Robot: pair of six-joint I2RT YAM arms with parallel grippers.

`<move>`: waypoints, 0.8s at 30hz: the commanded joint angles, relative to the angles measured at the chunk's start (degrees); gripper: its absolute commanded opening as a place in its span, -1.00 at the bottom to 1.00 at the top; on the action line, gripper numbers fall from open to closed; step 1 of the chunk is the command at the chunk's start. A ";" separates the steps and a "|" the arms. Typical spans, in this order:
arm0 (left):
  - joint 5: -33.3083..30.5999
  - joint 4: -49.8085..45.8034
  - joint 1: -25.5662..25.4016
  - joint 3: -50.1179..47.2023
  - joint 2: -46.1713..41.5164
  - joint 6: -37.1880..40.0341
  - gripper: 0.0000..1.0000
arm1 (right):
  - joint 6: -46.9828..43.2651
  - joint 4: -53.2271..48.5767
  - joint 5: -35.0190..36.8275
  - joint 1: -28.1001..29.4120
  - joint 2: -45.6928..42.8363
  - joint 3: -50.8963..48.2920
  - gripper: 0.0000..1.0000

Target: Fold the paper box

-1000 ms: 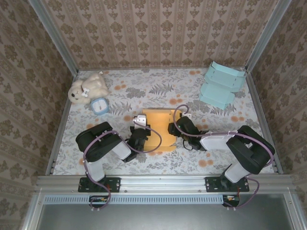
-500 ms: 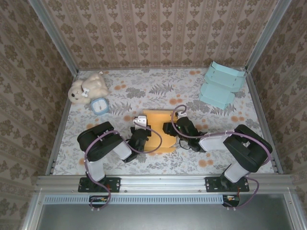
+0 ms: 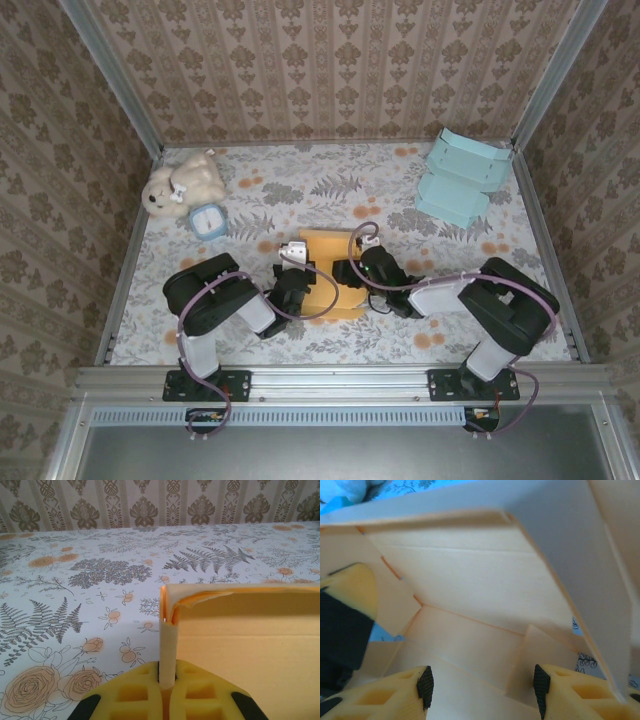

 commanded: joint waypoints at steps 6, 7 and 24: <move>8.80 1.23 4.17 -2.82 -3.45 -2.30 -1.00 | -4.73 -15.51 9.10 4.16 -17.65 -4.85 0.17; 9.80 1.23 4.81 -3.11 -3.89 -2.56 -1.00 | -4.75 -17.14 9.72 4.18 -19.49 -5.28 0.17; 29.94 1.32 14.85 -10.06 -13.71 -5.34 -1.00 | -16.92 -22.89 6.55 -3.33 -35.16 -8.05 -0.07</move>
